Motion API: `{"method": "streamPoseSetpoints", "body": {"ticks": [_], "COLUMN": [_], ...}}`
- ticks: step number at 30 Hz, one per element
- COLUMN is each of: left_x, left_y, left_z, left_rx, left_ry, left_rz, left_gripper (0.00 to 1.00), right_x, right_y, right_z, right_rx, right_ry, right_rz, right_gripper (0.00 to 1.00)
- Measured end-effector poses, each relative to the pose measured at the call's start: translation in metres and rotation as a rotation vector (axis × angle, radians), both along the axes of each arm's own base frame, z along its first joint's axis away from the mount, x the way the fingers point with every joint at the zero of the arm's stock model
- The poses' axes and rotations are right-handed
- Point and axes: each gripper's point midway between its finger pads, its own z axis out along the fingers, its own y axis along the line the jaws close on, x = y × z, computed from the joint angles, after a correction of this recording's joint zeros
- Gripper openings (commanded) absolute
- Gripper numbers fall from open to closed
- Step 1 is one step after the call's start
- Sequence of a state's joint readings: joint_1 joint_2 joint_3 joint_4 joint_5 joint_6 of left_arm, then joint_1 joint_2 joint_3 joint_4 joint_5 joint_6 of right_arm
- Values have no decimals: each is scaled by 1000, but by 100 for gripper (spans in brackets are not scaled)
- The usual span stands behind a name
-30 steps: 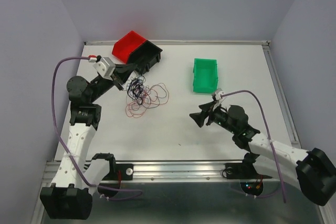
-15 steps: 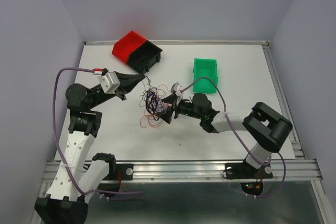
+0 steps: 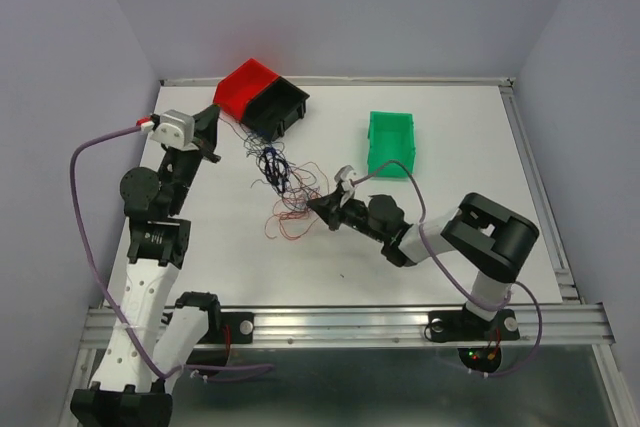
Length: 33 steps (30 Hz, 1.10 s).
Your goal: Untangle the cables
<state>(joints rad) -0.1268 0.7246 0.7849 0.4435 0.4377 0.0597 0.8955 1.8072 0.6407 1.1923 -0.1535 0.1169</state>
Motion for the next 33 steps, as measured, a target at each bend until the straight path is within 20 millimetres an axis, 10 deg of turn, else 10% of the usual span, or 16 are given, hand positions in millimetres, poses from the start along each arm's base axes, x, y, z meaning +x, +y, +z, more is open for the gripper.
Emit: {"method": "streamPoseSetpoints", "body": {"ticks": [7, 20, 23, 27, 33], "left_x": [20, 20, 20, 20, 12], "left_y": [94, 114, 108, 77, 21], "left_z": [6, 9, 10, 6, -6], "left_rx": [-185, -238, -226, -160, -29], "left_ry": [19, 4, 0, -8, 6], "left_rz": [458, 558, 522, 355, 47], "left_gripper": [0, 0, 0, 0, 0], "right_x": [-4, -62, -65, -66, -65], "right_y": [-83, -238, -240, -211, -152], "right_z": [18, 151, 139, 100, 33], "right_rx": [65, 502, 444, 257, -61], "right_ry": [15, -145, -126, -83, 39], "right_rz": [-288, -563, -563, -461, -249], "right_gripper": [1, 1, 9, 71, 82]}}
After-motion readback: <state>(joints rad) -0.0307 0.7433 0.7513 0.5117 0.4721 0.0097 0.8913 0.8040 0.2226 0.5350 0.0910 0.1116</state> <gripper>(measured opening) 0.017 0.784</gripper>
